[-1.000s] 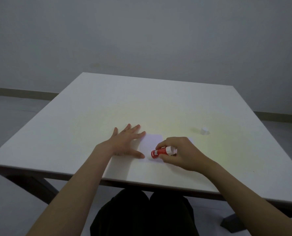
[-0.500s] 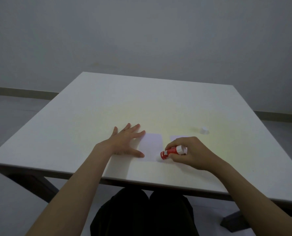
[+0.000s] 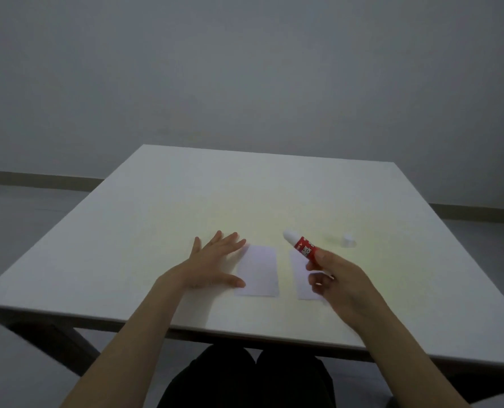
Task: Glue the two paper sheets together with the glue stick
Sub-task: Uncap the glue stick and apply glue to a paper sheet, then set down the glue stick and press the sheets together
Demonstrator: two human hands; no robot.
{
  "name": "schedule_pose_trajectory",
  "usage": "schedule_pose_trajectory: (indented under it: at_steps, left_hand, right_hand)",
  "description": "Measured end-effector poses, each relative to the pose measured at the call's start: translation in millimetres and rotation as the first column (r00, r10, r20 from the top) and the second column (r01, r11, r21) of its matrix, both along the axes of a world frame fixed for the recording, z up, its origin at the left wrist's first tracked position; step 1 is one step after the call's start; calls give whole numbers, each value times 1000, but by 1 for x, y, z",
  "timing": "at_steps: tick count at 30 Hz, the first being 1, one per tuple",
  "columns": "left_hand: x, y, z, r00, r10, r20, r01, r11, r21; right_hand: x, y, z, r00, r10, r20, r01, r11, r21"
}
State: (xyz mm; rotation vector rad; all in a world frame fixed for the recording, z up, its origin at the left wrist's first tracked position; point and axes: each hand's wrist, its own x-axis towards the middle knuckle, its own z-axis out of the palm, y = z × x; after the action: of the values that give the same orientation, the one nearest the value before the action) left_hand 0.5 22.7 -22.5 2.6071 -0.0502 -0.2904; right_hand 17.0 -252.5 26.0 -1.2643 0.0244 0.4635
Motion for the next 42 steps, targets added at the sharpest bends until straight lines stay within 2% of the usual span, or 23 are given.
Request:
schedule_pose_trajectory:
  at_steps: [4,7,9,11,15,17,19,22,23,26,28,34,42]
  left_hand:
    - [-5,-5,11,995,102,18,-97,979,-181]
    - [-16,-26,28,965,218,142,-146,906,-396]
    - [-27,-47,41,954,242,179,-107,829,-548]
    - [-38,-67,52,953,261,154,-83,715,-694]
    - [-46,-87,63,931,354,88,-129,545,-828]
    - [-46,-89,66,921,386,50,-171,516,-839]
    - [-44,-86,70,906,421,44,-205,527,-825]
    - [-32,-71,80,848,522,95,-236,532,-814]
    - [-25,-63,83,820,558,130,-253,556,-792]
    - [3,-39,90,741,612,276,-350,703,-619]
    - [21,-26,92,705,629,327,-416,741,-527]
    - [48,-12,79,762,596,255,-481,784,-393]
    - [52,-13,58,753,624,209,-500,749,-434]
  right_hand:
    - [-35,15,-6,968,133,-211,-89,975,203]
    - [-52,30,-9,940,217,-263,-123,936,331]
    - [-56,39,-8,934,248,-259,-139,916,376]
    - [-56,46,-5,941,262,-213,-169,911,376]
    - [-54,51,-1,966,246,-87,-211,933,292]
    - [-52,48,1,964,264,-33,-252,946,204]
    - [-52,41,1,955,296,28,-297,954,39]
    - [-54,30,-3,949,301,94,-287,948,-138]
    - [-55,27,-4,948,301,108,-282,946,-159]
    - [-58,22,-4,944,305,128,-278,941,-194]
    - [-59,19,-2,939,315,136,-284,936,-207]
    - [-53,11,-2,937,320,139,-275,923,-268]
    - [-48,8,-4,941,301,156,-245,922,-300]
